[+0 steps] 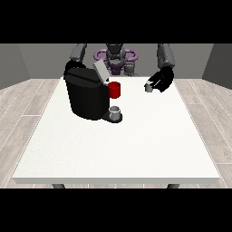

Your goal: Insert the coffee pod into the coffee machine and close the lid

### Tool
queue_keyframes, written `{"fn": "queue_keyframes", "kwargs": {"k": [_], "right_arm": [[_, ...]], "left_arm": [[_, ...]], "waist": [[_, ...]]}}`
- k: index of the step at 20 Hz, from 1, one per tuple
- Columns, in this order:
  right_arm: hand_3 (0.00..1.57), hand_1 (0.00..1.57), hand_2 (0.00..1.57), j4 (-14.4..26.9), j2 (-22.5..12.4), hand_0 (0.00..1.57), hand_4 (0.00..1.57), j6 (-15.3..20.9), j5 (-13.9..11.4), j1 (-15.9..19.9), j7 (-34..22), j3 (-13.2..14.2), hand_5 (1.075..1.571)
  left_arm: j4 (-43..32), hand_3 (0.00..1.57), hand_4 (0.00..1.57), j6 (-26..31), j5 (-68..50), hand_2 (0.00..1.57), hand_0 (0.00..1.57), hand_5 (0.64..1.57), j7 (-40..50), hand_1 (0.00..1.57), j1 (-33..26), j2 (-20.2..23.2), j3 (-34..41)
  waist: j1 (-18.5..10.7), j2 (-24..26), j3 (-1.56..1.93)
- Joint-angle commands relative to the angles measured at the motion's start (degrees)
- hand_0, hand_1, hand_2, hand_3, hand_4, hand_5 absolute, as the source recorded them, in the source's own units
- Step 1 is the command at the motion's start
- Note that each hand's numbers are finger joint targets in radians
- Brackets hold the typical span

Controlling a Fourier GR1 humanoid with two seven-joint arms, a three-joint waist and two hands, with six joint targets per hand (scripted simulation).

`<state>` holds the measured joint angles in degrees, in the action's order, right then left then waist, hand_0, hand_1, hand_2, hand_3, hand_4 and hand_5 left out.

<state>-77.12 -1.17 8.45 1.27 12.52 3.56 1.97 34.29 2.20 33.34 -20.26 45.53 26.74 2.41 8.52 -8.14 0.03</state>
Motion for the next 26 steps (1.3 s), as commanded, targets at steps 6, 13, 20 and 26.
{"fn": "queue_keyframes", "kwargs": {"k": [6,13,20,26], "right_arm": [[0.00,0.00,0.00,0.9,1.1,0.00,0.50,1.7,1.1,0.0,-0.1,-2.1,1.571],[0.00,0.00,0.00,2.7,-2.5,0.00,0.51,-1.9,2.0,2.1,0.4,2.1,1.571],[0.00,0.00,0.00,1.4,-2.2,0.00,0.50,-0.9,1.7,7.3,-1.2,2.0,1.571],[0.00,0.00,0.00,-1.3,-0.1,0.00,0.46,0.8,-0.7,5.1,0.2,-0.9,1.571]], "left_arm": [[2.2,1.29,0.57,2.6,0.6,1.32,1.23,1.571,5.3,1.23,4.4,-3.1,0.2],[4.7,1.23,0.52,5.1,1.0,1.22,1.07,1.571,9.8,1.07,10.8,-2.6,0.7],[3.5,1.22,0.47,7.4,-0.8,1.29,1.26,1.571,14.7,1.26,19.5,-1.3,4.0],[2.4,1.26,0.52,5.6,0.7,1.33,1.28,1.571,12.9,1.28,20.0,0.2,4.3]], "waist": [[1.3,1.6,-0.02],[2.6,1.6,-0.01],[5.8,-2.4,-0.01],[8.1,-4.8,-0.01]]}}
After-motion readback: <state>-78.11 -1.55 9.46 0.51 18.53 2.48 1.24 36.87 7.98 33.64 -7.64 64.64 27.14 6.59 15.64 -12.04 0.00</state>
